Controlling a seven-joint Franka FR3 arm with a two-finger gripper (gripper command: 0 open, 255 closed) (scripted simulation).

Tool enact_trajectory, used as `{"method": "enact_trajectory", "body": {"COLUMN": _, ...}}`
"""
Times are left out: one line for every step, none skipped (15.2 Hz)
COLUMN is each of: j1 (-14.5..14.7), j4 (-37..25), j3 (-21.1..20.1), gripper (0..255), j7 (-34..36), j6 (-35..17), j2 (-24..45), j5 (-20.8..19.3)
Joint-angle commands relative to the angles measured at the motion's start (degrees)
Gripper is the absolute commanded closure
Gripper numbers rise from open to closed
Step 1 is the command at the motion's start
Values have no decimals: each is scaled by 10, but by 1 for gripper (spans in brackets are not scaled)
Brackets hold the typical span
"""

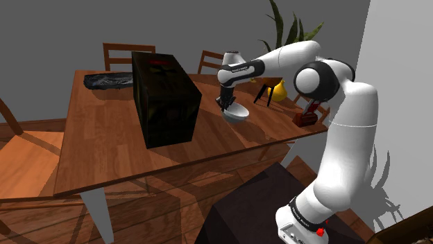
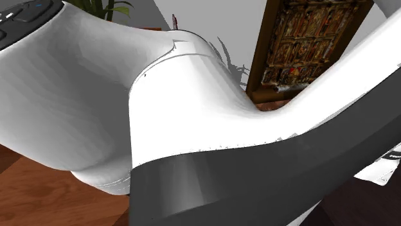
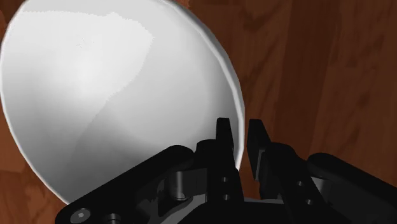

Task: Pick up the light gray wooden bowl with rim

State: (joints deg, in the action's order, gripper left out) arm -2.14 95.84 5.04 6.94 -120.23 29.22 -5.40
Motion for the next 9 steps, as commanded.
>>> {"method": "enact_trajectory", "body": {"j1": 0, "j4": -6, "j3": 0, "gripper": 255, "j7": -1, "j6": 13, "j2": -8, "j5": 0}}
{"method": "enact_trajectory", "body": {"j1": 0, "j4": -8, "j3": 0, "gripper": 255, "j7": -2, "j6": 19, "j2": -11, "j5": 0}}
{"method": "enact_trajectory", "body": {"j1": 1, "j4": -11, "j3": 0, "gripper": 255, "j7": -2, "j6": 25, "j2": -15, "j5": 0}}
{"method": "enact_trajectory", "body": {"j1": 1, "j4": -13, "j3": 0, "gripper": 255, "j7": -3, "j6": 31, "j2": -18, "j5": 0}}
{"method": "enact_trajectory", "body": {"j1": 1, "j4": -16, "j3": 0, "gripper": 255, "j7": -3, "j6": 37, "j2": -21, "j5": 0}}
{"method": "enact_trajectory", "body": {"j1": 1, "j4": -19, "j3": 0, "gripper": 255, "j7": -4, "j6": 43, "j2": -25, "j5": 0}}
{"method": "enact_trajectory", "body": {"j1": 1, "j4": -22, "j3": 0, "gripper": 255, "j7": -5, "j6": 50, "j2": -28, "j5": 0}}
{"method": "enact_trajectory", "body": {"j1": 1, "j4": -23, "j3": 0, "gripper": 255, "j7": -5, "j6": 51, "j2": -28, "j5": 0}}
{"method": "enact_trajectory", "body": {"j1": 1, "j4": -23, "j3": 0, "gripper": 255, "j7": -5, "j6": 51, "j2": -28, "j5": 0}}
